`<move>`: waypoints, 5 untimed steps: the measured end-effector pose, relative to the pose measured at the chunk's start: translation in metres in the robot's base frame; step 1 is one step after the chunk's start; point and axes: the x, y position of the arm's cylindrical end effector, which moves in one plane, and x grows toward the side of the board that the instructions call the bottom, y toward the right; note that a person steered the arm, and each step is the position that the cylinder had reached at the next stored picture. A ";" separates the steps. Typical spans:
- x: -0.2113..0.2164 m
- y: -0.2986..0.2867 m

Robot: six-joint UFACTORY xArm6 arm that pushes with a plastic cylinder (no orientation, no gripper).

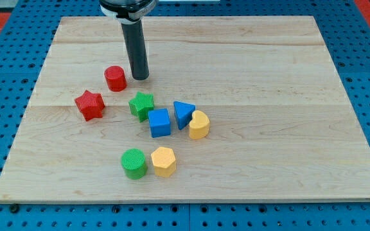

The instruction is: Push the heart parallel to the red circle

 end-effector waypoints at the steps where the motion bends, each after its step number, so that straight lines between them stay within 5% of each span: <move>1: 0.036 0.009; 4: 0.152 0.118; 5: 0.138 0.157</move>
